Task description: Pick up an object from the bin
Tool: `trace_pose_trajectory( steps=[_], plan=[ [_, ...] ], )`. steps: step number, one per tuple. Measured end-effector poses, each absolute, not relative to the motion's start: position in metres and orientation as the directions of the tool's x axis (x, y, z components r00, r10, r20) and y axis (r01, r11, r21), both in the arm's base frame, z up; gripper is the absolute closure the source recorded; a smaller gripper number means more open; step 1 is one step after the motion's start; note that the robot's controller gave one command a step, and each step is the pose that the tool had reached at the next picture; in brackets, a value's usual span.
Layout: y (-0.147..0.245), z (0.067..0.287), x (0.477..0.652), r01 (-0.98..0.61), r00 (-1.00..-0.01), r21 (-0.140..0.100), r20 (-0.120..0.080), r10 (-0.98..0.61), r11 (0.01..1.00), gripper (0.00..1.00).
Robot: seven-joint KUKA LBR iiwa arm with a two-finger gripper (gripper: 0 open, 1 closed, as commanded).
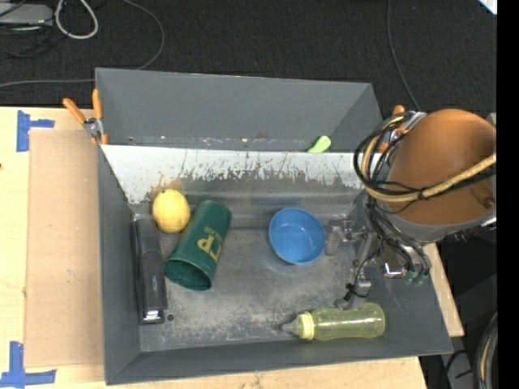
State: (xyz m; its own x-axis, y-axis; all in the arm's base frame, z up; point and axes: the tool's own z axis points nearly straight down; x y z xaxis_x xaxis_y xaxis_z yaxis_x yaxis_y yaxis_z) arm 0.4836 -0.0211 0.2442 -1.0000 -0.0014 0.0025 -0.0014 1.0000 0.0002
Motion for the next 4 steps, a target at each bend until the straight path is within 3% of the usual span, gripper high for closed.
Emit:
trace_pose_trajectory(
  steps=[1, 2, 3, 4],
  plan=[
    [-0.021, 0.244, 0.484, -0.002, -1.000, 0.000, 0.002, -0.002, 1.000, 0.00],
    [0.013, 0.182, 0.502, 0.192, -0.981, 0.000, 0.005, 0.192, 0.981, 0.00],
    [0.016, 0.172, 0.504, 0.113, -0.994, 0.000, 0.009, 0.113, 0.994, 0.00],
    [0.031, 0.126, 0.478, 0.054, -0.998, 0.001, 0.012, 0.054, 0.999, 0.00]
  ],
)
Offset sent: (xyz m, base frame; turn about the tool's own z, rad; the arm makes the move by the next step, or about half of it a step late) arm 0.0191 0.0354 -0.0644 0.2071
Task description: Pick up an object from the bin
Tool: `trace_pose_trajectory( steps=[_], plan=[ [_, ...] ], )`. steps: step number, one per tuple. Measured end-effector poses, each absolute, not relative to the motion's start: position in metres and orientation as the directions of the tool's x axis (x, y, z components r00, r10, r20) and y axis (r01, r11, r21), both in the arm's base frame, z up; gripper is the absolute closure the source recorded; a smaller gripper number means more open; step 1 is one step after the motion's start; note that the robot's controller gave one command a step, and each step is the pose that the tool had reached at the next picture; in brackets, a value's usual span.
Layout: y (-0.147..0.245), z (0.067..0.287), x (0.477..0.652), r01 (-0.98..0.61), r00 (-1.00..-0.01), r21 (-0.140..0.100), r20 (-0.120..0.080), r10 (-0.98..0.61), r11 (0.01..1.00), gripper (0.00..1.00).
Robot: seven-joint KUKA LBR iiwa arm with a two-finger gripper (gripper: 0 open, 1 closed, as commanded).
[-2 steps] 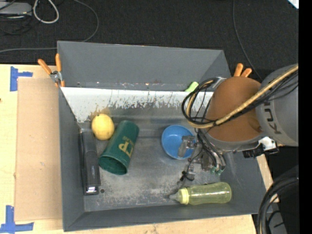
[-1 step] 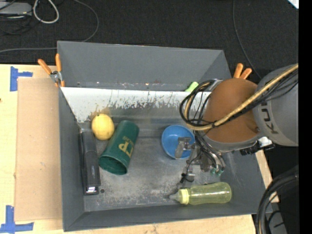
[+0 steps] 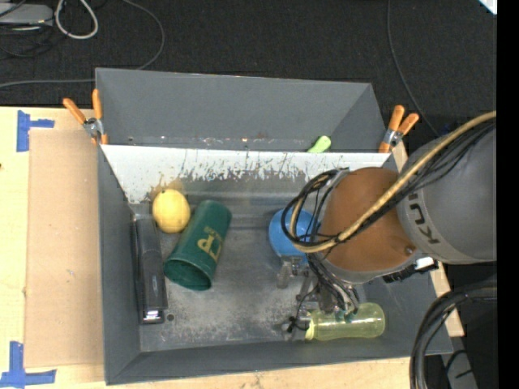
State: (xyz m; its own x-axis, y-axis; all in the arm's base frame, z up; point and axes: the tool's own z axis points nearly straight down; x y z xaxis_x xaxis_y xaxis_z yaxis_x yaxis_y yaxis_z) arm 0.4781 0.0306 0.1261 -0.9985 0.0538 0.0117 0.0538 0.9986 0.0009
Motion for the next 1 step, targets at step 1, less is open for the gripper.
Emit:
trace_pose_trajectory(
  steps=[1],
  plan=[
    [-0.0097, 0.1312, 0.5776, -0.035, -0.999, 0.000, -0.004, -0.035, 0.999, 0.00]
  ],
)
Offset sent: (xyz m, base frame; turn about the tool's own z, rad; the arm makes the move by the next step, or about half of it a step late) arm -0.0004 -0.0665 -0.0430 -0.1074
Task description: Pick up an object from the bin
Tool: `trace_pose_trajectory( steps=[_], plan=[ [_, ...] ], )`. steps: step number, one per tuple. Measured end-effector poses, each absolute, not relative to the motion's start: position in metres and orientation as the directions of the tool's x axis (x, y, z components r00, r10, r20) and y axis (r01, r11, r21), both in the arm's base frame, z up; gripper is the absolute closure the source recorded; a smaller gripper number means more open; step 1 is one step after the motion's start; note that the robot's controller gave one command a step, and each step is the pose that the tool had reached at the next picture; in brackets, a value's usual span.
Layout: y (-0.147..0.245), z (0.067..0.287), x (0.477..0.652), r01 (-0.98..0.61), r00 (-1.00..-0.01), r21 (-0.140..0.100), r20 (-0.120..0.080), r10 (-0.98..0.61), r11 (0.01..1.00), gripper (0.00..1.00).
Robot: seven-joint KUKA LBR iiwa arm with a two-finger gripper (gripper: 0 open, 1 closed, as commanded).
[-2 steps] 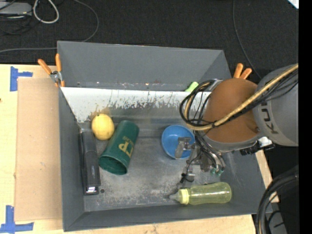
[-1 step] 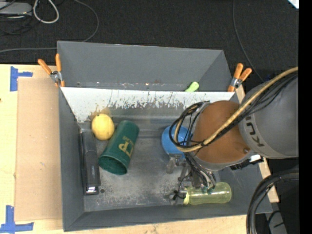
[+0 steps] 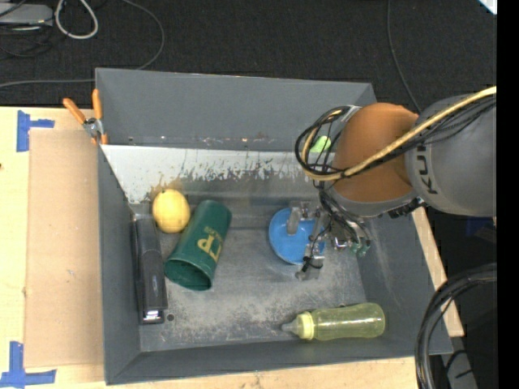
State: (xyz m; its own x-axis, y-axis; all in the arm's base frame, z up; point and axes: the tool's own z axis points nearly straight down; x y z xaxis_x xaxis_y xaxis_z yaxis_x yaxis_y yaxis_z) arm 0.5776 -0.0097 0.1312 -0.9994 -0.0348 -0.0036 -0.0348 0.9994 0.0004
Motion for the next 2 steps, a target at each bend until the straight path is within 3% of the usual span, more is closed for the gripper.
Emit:
trace_pose_trajectory(
  steps=[1, 2],
  plan=[
    [-0.034, 0.084, 0.477, -0.051, -0.998, 0.005, 0.023, -0.051, 0.999, 0.00],
    [-0.020, 0.080, 0.568, 0.284, -0.959, 0.004, 0.002, 0.284, 0.959, 0.00]
  ],
)
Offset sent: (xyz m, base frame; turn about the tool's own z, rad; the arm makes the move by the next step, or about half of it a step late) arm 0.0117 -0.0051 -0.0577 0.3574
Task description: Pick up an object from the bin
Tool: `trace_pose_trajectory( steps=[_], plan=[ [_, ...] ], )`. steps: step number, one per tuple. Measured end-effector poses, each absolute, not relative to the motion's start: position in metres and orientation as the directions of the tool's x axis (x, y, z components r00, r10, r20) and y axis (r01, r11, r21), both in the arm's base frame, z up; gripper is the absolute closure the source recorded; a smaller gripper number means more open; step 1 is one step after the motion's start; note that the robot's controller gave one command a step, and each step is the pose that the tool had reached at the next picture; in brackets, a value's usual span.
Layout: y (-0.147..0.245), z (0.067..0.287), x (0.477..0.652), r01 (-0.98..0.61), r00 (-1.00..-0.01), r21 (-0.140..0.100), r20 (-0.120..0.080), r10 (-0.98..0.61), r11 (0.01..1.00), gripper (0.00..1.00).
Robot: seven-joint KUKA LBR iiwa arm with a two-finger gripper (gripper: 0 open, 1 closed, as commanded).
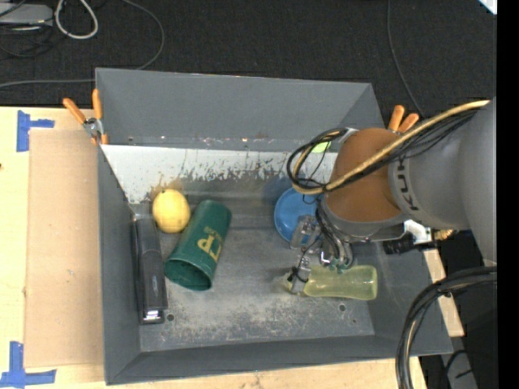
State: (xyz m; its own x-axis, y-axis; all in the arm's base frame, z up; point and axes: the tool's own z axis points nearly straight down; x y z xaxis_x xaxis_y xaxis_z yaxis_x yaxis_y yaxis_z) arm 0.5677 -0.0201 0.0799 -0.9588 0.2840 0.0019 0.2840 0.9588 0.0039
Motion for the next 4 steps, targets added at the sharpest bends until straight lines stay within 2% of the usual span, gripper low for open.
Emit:
trace_pose_trajectory(
  steps=[1, 2, 3, 4],
  plan=[
    [-0.018, 0.072, 0.540, -0.066, -0.998, 0.007, 0.015, -0.067, 0.998, 0.00],
    [-0.018, 0.070, 0.502, -0.237, -0.971, 0.011, 0.023, -0.237, 0.972, 0.00],
    [-0.034, 0.070, 0.496, -0.259, -0.966, 0.012, 0.010, -0.259, 0.966, 0.00],
    [-0.019, 0.069, 0.499, -0.551, -0.834, 0.019, 0.010, -0.551, 0.834, 1.00]
  ],
)
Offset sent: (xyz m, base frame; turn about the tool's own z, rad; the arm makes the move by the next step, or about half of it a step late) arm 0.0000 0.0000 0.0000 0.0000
